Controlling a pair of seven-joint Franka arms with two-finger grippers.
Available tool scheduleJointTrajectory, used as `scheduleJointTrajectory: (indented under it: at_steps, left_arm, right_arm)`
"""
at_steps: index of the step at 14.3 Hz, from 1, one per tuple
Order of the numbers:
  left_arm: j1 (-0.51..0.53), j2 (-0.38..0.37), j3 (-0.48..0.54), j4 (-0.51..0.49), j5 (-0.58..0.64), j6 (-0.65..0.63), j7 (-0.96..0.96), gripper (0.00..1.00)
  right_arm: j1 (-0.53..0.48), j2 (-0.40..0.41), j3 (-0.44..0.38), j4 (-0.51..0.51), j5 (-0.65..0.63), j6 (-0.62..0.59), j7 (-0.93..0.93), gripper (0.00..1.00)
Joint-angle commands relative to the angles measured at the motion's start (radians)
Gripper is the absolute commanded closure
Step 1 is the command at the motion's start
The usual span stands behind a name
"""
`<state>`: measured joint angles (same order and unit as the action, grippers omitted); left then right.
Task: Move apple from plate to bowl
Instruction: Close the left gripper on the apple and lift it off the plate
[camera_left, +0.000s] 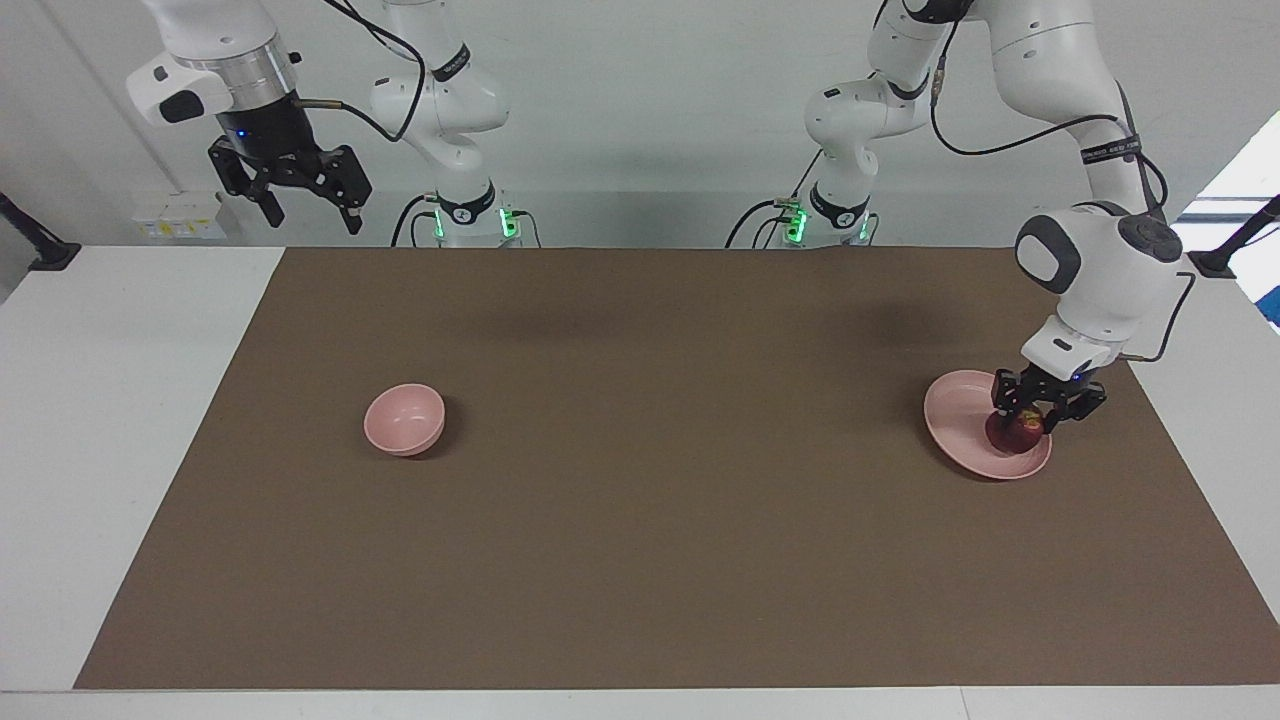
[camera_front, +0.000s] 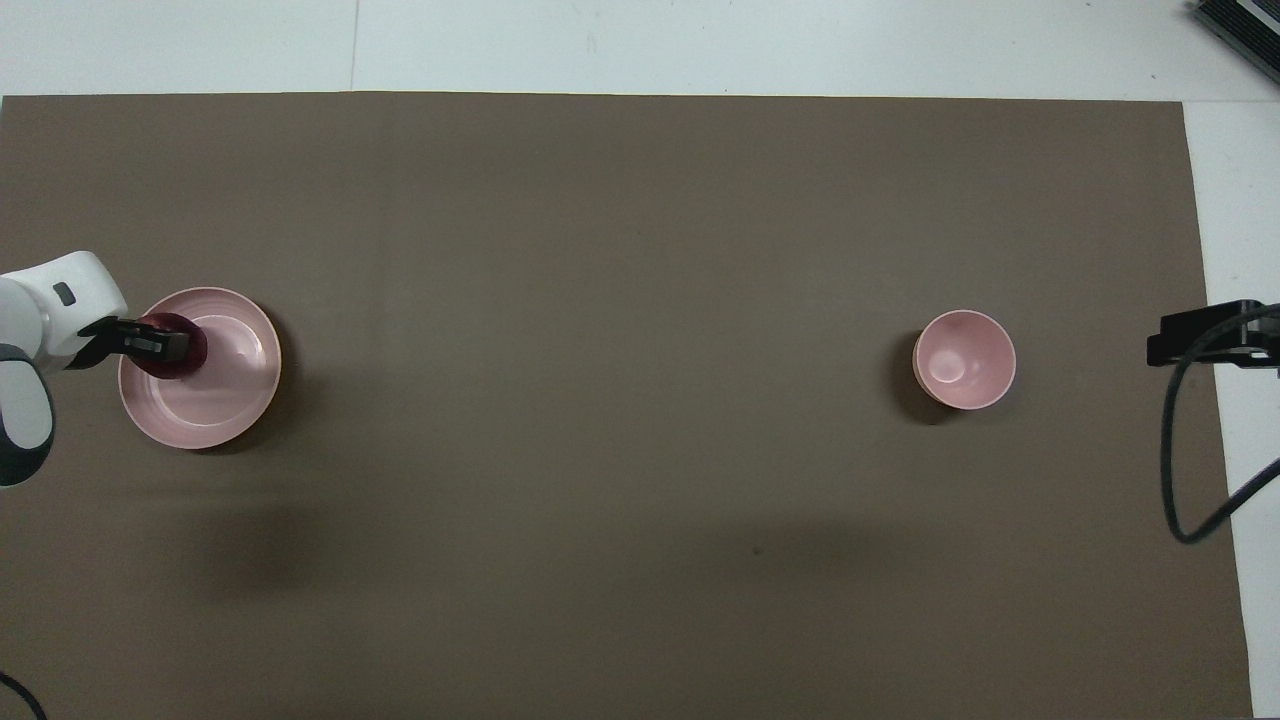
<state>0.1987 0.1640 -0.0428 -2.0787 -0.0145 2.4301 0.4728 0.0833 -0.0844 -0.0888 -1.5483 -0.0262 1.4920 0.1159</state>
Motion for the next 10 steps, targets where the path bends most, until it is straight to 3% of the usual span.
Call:
scheduleJointTrajectory:
  at_steps: [1, 5, 10]
  left_arm:
    - [-0.042, -0.125, 0.000, -0.006, -0.001, -0.133, -0.075, 1.00]
    - [-0.149, -0.259, -0.002, -0.003, -0.059, -0.317, -0.204, 1.00]
    - [-0.316, -0.293, -0.005, 0.041, -0.218, -0.421, -0.402, 1.00]
  right_arm:
    - [-0.011, 0.000, 0.001, 0.002, -0.001, -0.016, -0.032, 0.00]
    - [-0.007, 0.000, 0.001, 0.005, -0.001, -0.013, -0.022, 0.00]
    - [-0.002, -0.012, 0.003, -0.024, 0.038, -0.009, -0.009, 0.00]
